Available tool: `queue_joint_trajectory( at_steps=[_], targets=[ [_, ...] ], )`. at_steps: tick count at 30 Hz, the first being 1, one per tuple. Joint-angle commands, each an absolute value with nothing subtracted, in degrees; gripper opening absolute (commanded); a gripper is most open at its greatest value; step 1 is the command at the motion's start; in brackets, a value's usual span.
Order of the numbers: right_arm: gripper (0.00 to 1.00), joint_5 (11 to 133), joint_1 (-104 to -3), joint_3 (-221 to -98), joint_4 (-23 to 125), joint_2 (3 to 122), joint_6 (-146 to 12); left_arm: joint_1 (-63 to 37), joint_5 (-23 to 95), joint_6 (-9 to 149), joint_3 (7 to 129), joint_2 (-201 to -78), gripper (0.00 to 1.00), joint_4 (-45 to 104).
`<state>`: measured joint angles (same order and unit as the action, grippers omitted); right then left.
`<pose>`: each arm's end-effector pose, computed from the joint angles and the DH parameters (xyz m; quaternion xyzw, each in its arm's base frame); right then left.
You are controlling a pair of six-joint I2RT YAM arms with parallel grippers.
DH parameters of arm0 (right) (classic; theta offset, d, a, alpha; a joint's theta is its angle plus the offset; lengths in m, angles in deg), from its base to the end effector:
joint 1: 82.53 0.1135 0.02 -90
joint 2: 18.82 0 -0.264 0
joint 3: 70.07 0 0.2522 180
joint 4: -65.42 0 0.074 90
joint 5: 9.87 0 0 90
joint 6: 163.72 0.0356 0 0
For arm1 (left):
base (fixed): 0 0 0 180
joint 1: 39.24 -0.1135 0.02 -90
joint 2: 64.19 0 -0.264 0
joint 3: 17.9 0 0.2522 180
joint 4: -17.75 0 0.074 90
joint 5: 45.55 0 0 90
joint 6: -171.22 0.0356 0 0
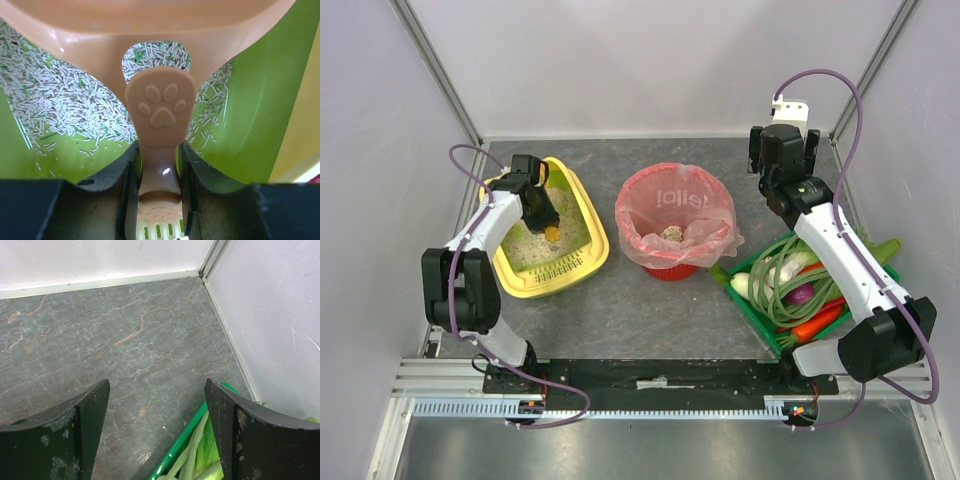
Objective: Clean the litter box
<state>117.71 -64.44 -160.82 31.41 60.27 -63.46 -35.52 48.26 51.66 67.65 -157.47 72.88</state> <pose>0.3029 0.0761 0.3848 0.1252 0.7969 -0.1304 0.5765 0.3344 -0.0194 0.2457 -0.2248 0.9452 -0.0362 0.2339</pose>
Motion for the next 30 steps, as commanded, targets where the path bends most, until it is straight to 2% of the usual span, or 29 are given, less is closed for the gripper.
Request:
queue_joint_trajectory(
  at_steps=[1, 19, 23, 27, 30],
  targets=[
    [0.85, 119.77, -64.77, -163.29, 32.41, 60.36, -64.14, -35.46, 45.78, 52.57, 67.85, -158.32, 0.02, 69.30],
    [0.85, 116.79, -64.69, -163.37, 32.59, 61.86, -62.30, -32.74, 44.80, 48.79, 57.13, -147.16, 0.02, 68.96],
    [0.85, 116.17, -64.86, -163.55, 32.59, 62.12, -62.91, -32.83, 47.09, 50.01, 55.89, -148.21, 0.02, 67.99],
    [0.85, 115.99, -64.77, -164.16, 32.59, 62.30, -63.97, -32.83, 42.26, 50.90, 59.58, -153.12, 0.02, 68.86],
    [0.85, 116.43, -64.77, -164.25, 32.59, 61.95, -63.44, -32.83, 43.48, 50.02, 60.29, -153.66, 0.02, 68.87]
  ],
)
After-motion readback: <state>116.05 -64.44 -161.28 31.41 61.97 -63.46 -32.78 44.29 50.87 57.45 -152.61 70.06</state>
